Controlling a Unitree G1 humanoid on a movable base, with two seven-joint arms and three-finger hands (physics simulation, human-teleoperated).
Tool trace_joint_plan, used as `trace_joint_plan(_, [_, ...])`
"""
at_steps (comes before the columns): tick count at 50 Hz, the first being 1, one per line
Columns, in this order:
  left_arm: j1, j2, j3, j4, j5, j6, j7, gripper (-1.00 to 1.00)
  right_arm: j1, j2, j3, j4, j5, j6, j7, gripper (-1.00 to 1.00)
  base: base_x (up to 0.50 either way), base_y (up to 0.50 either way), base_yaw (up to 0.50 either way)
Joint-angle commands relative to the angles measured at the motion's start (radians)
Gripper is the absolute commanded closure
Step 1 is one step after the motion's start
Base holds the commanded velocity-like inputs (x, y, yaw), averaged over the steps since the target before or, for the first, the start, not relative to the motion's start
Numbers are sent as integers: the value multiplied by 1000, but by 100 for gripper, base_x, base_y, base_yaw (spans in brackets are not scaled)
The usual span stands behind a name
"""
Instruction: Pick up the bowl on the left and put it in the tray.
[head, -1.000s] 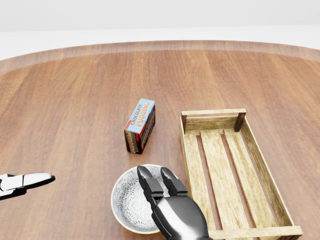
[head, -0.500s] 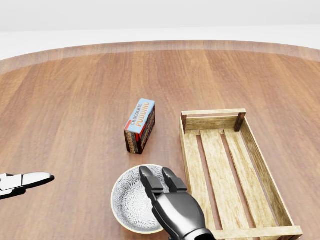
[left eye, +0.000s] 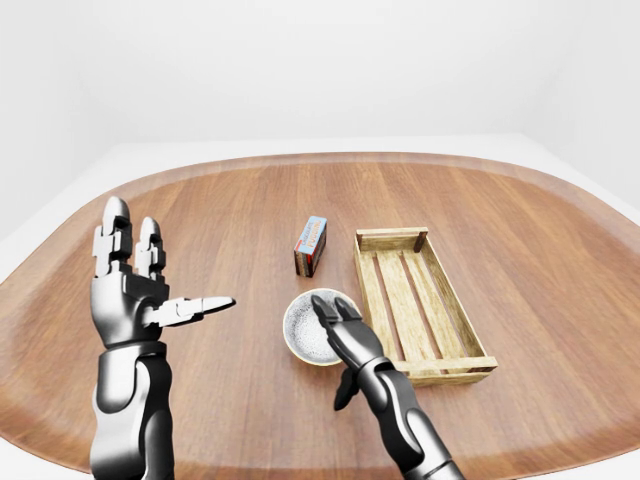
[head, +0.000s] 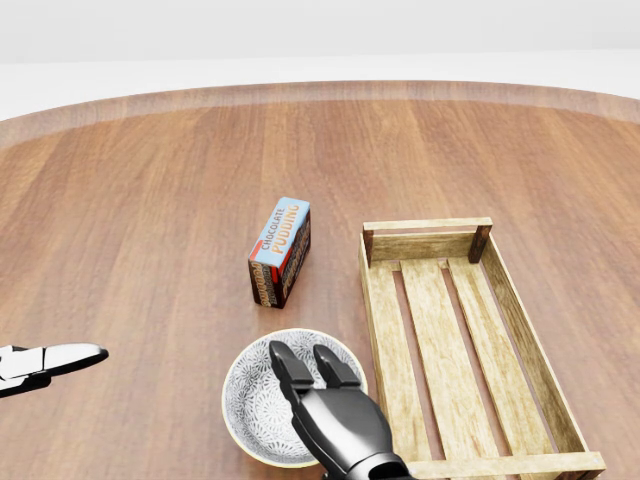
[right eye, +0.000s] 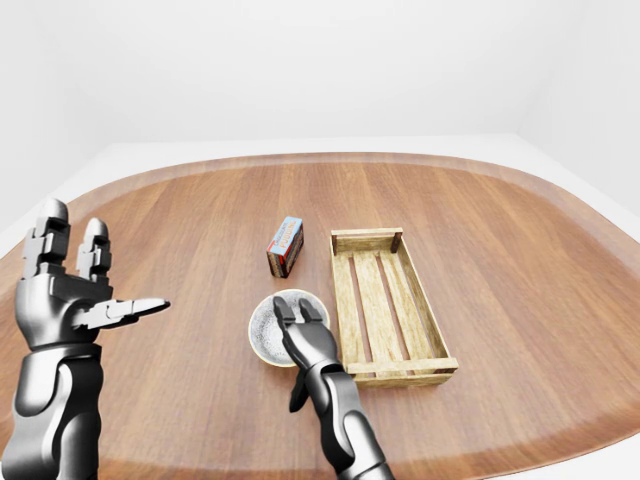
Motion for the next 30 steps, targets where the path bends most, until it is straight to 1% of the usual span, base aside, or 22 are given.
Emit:
trace_joint_plan(1, [1, 0, -1, -3, 0, 0, 2, -100, -20, 7, -12, 65, 13, 0, -22, -100, 0, 0, 0])
trace_joint_plan(30, [-4, 2, 3, 4, -1, 0, 1, -100, -46, 19, -20, 163, 18, 0, -53, -100, 0, 0, 0])
